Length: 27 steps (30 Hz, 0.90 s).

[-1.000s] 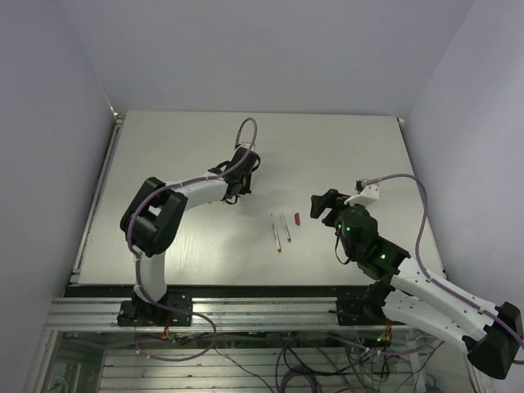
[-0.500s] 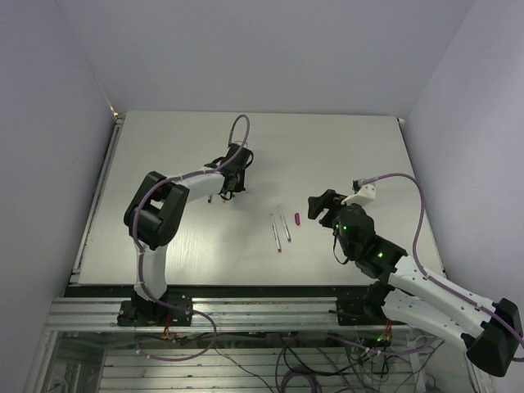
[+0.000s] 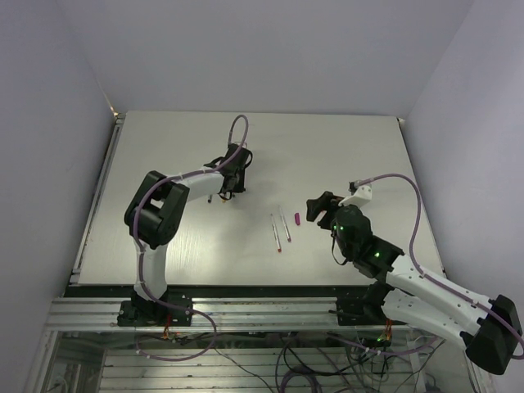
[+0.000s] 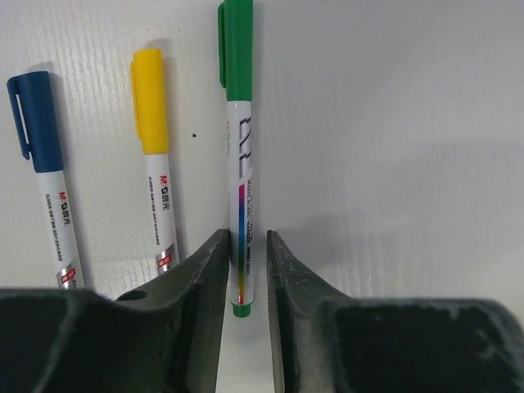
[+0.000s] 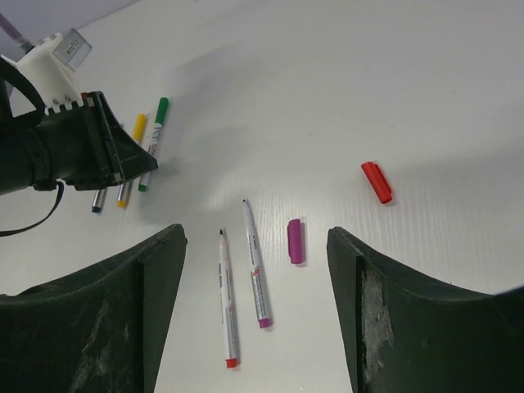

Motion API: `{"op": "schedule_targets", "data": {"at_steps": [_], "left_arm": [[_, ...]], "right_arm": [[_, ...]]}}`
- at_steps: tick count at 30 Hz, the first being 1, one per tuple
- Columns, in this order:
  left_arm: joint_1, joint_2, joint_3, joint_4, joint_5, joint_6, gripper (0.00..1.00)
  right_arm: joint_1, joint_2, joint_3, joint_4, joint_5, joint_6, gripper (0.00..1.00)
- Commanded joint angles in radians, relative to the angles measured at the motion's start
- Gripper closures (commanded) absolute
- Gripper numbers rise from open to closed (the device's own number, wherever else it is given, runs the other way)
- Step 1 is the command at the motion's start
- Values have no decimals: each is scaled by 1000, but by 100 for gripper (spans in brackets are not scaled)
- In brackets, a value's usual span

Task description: Insert the pens into the pen caps

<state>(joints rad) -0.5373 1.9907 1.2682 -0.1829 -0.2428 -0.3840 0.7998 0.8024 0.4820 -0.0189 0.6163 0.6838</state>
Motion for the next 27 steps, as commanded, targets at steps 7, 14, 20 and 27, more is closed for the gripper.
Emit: {"op": "schedule_targets", "data": {"at_steps": [7, 14, 20, 27], "left_arm": [[2, -131, 15, -9, 43, 29, 65], [-49, -240, -55, 27, 41, 41, 64], [-192, -330, -185, 54, -13, 30, 64], [-355, -384, -311, 113, -24, -50, 64]], "right_arm": [[-4, 35, -3, 41, 73, -17, 25], [-81, 89, 16, 33, 80, -20, 13], [-179, 105, 10, 18, 56, -34, 21], [-257, 57, -48, 14, 16, 23, 25]]}}
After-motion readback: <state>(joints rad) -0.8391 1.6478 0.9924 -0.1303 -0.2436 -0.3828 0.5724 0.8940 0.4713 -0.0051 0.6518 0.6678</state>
